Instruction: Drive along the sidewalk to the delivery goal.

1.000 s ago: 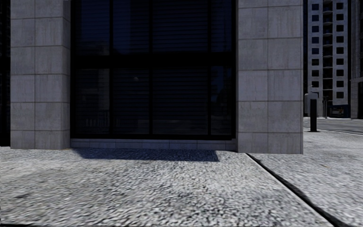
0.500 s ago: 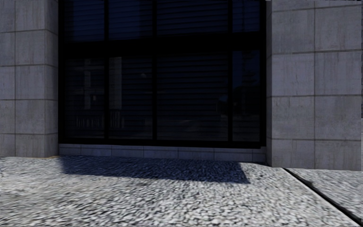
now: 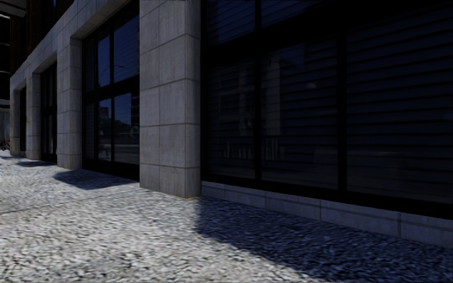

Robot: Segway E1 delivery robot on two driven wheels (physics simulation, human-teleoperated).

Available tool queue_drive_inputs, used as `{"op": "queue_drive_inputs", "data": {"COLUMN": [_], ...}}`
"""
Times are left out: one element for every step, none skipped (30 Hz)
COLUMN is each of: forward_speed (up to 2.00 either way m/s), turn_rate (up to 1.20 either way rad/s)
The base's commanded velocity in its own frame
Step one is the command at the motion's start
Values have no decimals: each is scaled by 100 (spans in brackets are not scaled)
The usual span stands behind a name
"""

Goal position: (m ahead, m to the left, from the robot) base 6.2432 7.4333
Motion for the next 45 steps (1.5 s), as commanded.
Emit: {"op": "queue_drive_inputs", "data": {"forward_speed": [181, 181, 181, 181, 181, 181, 181, 181, 181, 181, 181, 181, 181, 181, 181, 182, 182, 182, 183, 183, 184, 189, 200, 200, 200, 200, 200, 200, 200, 200, 200, 200, 200, 200, 200, 200, 200, 200, 200, 200, 200, 200, 200, 200, 200], "turn_rate": [120, 120, 120, 120, 120, 120, 120, 120, 116, 70, 21, 3, 0, 0, 0, 0, 0, 0, 0, 0, 0, 0, 0, 0, 0, 0, 0, 0, 0, 0, 13, 59, 120, 120, 120, 120, 120, 74, 30, 18, 9, 5, 4, 4, 4]}}
